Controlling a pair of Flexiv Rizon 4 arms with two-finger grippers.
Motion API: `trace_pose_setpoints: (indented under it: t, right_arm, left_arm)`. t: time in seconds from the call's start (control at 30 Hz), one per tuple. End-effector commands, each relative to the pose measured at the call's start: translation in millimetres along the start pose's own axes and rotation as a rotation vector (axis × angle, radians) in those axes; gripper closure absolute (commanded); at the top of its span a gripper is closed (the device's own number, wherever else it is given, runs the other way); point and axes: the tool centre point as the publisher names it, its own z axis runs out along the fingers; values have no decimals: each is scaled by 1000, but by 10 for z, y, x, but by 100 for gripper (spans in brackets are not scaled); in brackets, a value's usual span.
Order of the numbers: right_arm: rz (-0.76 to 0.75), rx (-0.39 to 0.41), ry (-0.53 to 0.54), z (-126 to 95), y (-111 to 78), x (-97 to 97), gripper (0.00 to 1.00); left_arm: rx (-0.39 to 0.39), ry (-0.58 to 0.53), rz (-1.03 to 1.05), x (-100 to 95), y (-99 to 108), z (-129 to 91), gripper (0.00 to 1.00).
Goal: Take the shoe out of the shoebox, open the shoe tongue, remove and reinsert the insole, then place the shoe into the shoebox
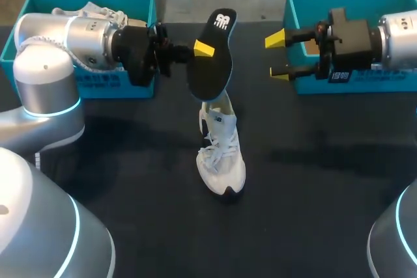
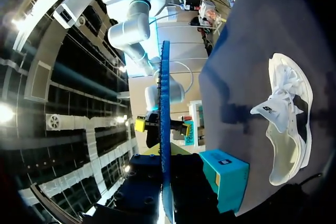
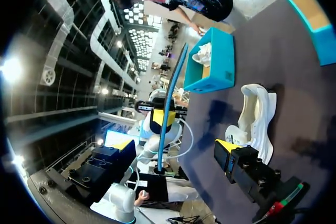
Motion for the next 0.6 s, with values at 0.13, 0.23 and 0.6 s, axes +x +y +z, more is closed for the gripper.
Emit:
trace_pose_setpoints:
  t: [0.13,0.23,0.6]
  right_arm:
    - [14,18,-11,189,47,33,0]
    - [12,25,-6,251,64,61,0]
    - [7,88,17,524,59,100,0]
  left_arm:
    - [-33,-20,6,33,-3,55,100]
    - [-39,-25,14,31,-8,90,100]
    - [-81,-44,32,19,56,199,100]
